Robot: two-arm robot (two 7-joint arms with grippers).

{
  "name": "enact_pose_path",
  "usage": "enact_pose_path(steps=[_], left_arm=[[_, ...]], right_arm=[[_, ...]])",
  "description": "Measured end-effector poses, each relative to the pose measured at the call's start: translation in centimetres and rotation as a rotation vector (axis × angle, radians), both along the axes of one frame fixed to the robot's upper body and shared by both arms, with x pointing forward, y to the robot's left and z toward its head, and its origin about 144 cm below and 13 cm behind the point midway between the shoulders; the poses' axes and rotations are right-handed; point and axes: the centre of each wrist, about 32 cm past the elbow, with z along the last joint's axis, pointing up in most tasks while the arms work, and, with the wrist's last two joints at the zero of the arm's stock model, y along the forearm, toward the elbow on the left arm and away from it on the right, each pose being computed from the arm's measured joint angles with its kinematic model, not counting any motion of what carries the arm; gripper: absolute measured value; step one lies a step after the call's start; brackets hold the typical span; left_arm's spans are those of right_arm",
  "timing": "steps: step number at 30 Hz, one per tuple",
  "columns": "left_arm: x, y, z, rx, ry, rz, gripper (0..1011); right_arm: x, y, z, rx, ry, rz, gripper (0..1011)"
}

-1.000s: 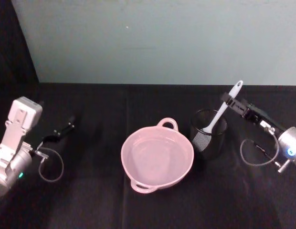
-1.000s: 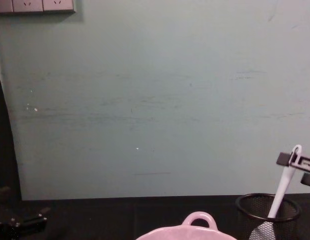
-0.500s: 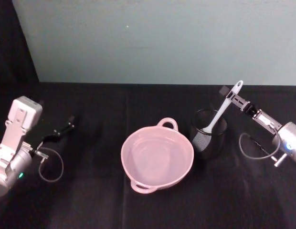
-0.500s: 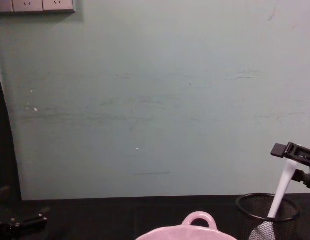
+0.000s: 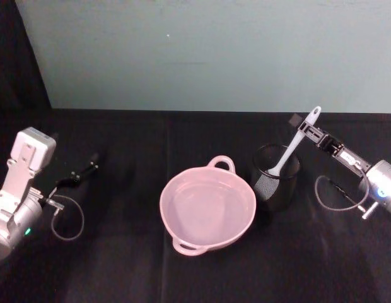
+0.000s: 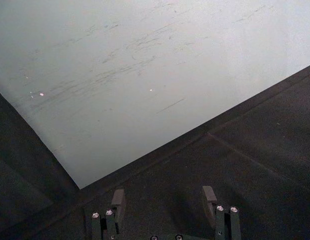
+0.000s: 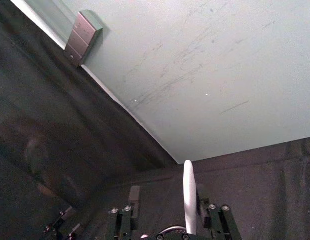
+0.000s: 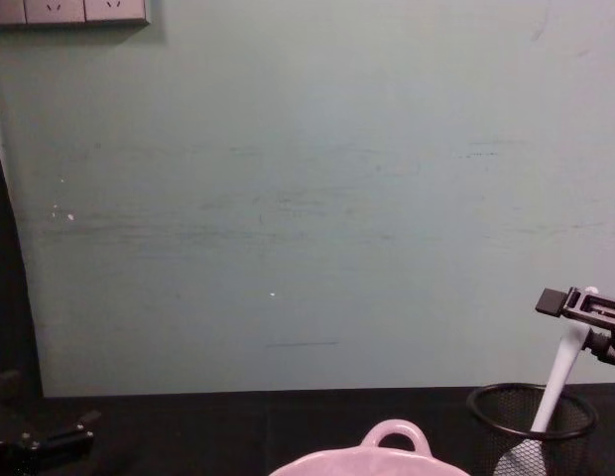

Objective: Use the one hand to pick up the spoon and stir the clear water in the bowl.

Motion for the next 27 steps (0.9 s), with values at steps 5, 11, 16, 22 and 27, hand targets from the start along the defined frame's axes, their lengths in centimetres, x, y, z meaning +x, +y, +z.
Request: enact_pose_path(steps=[5, 11, 16, 22, 27], left_arm=[[0.0, 0.0, 0.0, 0.0, 0.0, 0.0, 1005], [0.0, 0.0, 0.0, 0.0, 0.0, 0.0, 1005], [0.0, 0.0, 0.0, 0.0, 0.0, 0.0, 1005], [0.0, 0.0, 0.0, 0.0, 0.0, 0.0, 1005], [0.0, 0.0, 0.0, 0.0, 0.0, 0.0, 1005]], right_arm=[[0.0, 0.0, 0.1, -0.01, -0.008, -0.009, 567], [-0.3, 0.1, 0.3, -0.035, -0.029, -0.017, 365], [-0.7, 0.2, 0.6, -0.1, -0.069, -0.025, 203], [-1.2, 0.3, 1.5, -0.18, -0.128, -0.034, 114], [-1.8, 0.5, 3.1, -0.244, -0.197, -0.033, 114]])
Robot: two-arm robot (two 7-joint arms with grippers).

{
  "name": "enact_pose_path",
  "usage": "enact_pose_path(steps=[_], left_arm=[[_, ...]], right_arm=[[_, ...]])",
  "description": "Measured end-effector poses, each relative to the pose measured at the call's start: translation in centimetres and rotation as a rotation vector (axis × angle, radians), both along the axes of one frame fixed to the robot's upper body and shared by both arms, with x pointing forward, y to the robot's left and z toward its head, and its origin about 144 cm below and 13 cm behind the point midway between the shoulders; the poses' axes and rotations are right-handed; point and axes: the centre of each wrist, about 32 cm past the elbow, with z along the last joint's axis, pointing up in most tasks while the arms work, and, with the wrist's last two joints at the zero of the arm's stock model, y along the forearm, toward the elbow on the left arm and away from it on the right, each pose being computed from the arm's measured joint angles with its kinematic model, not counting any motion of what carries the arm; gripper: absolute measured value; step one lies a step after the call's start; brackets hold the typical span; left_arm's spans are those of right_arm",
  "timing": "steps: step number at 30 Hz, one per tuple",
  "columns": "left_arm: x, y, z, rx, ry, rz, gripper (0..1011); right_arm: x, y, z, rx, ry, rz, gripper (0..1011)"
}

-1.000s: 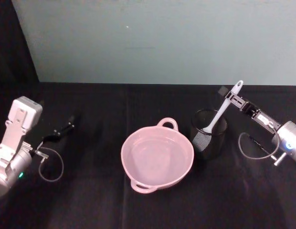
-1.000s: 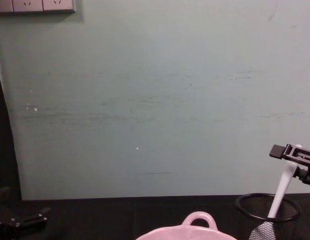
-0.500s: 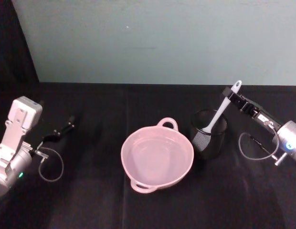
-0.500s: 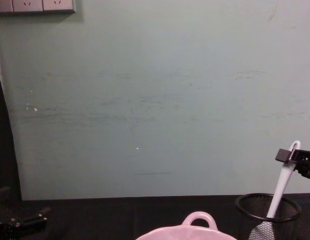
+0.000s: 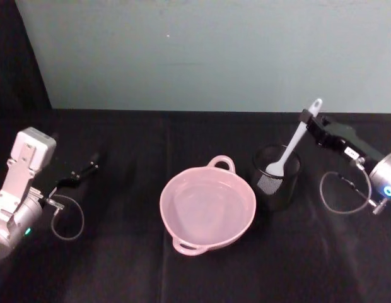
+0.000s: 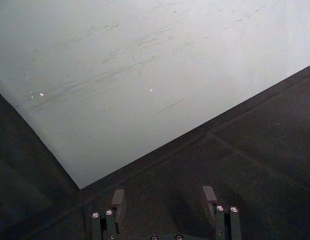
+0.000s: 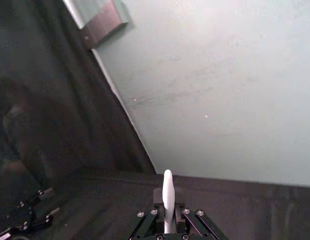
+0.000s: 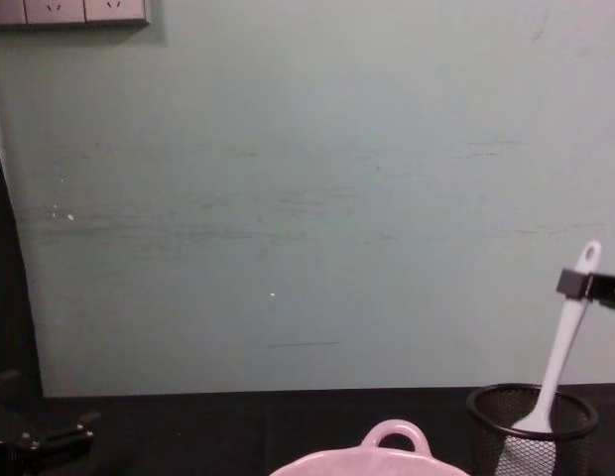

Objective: Use the one hand to pick up the spoon and stir the clear water in the bowl.

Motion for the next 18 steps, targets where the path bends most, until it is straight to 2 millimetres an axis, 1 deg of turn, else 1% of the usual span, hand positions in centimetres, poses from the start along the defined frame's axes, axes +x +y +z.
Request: enact_pose_path(steps=[6, 18], left_arm=[[0.0, 0.0, 0.0, 0.0, 0.0, 0.0, 1005], [0.0, 0.0, 0.0, 0.0, 0.0, 0.0, 1005]], right_arm=[[-0.7, 0.4, 2.2, -0.072, -0.077, 0.017, 114], [-1.0, 0.9, 6.1, -0.201, -0.134, 0.067, 114]])
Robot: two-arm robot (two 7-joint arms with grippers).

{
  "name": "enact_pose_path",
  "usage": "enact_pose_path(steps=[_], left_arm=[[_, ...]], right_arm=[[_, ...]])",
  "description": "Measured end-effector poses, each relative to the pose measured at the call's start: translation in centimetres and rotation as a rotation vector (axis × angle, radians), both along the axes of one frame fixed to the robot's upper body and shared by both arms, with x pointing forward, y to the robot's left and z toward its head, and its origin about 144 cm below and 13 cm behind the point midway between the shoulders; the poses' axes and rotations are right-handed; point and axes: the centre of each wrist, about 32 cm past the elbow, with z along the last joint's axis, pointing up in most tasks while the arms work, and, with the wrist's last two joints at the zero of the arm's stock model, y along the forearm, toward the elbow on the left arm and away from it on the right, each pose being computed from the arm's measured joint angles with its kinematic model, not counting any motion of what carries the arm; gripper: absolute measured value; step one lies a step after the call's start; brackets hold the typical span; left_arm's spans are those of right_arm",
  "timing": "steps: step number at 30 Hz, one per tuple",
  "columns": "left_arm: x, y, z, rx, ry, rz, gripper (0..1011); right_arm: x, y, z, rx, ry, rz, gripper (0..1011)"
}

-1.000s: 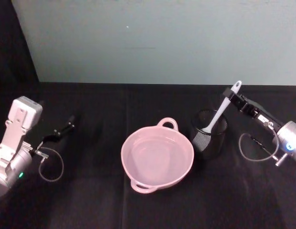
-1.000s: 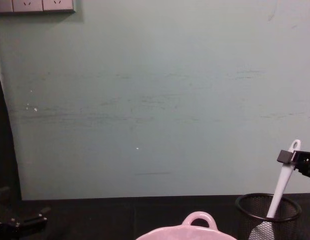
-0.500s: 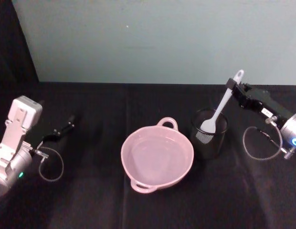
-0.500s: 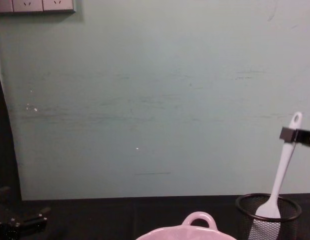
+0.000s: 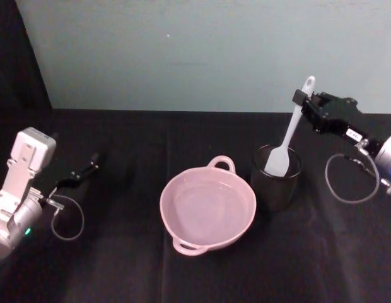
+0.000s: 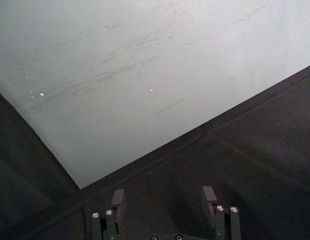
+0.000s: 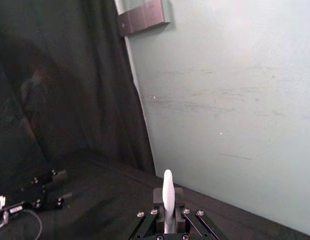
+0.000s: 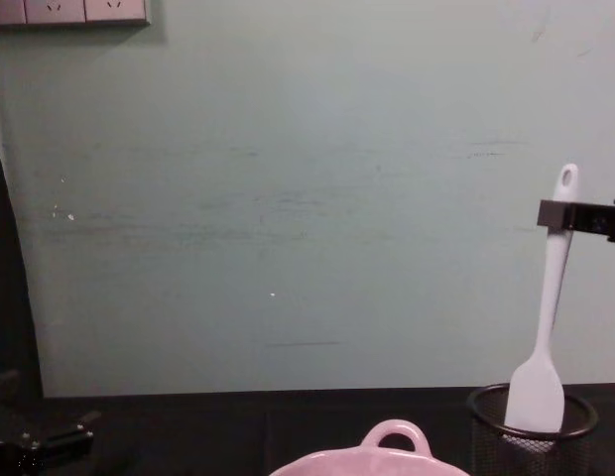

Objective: Use the one hand to pick up the spoon and stir the clear water in the bowl.

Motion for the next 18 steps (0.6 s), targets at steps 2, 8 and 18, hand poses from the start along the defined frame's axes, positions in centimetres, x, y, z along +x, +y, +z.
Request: enact_pose_path(steps=[2, 8, 18], left_arm=[[0.0, 0.0, 0.0, 0.0, 0.0, 0.0, 1005], [0.0, 0.0, 0.0, 0.0, 0.0, 0.0, 1005], [0.0, 0.0, 0.0, 0.0, 0.0, 0.0, 1005]], right_arm=[[0.0, 0.1, 0.9, -0.03, -0.011, 0.008, 114], [-0.1, 0.2, 2.6, -0.075, -0.029, 0.024, 114], [-0.3, 0.4, 4.7, -0.114, -0.058, 0.036, 114]])
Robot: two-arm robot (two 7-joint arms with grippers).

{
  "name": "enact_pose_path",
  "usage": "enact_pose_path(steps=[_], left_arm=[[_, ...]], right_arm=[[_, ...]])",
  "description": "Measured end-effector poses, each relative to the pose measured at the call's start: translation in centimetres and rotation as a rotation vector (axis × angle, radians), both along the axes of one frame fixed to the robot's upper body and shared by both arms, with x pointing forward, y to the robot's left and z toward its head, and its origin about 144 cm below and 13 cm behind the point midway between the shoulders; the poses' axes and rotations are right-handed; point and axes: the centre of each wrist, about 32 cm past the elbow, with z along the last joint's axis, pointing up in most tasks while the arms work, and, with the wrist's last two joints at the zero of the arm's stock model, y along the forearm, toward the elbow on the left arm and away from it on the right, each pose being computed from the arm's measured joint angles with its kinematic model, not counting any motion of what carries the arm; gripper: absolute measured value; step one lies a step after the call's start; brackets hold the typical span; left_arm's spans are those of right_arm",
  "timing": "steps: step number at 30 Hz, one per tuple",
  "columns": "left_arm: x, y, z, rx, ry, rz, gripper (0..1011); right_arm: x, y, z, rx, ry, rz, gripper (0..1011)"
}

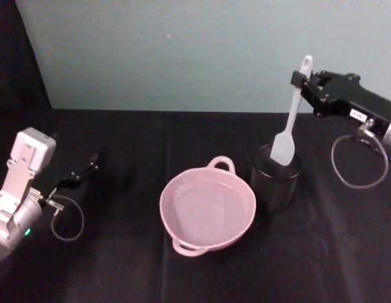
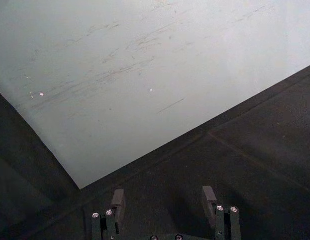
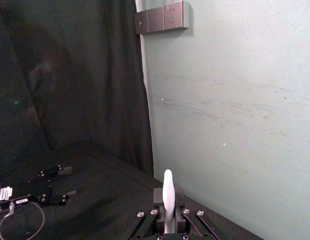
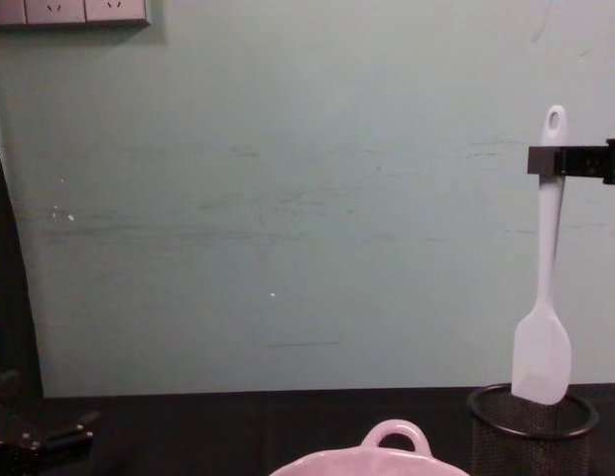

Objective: Use the one hand to pick up the spoon and stir the clear water in the bowl.

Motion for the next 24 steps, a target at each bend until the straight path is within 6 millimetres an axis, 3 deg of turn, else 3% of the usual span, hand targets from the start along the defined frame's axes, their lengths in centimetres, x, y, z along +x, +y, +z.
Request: enact_pose_path(steps=[24], left_arm=[[0.0, 0.0, 0.0, 0.0, 0.0, 0.0, 1005]], right_arm=[[0.02, -0.06, -0.18, 0.004, 0.003, -0.002, 114]])
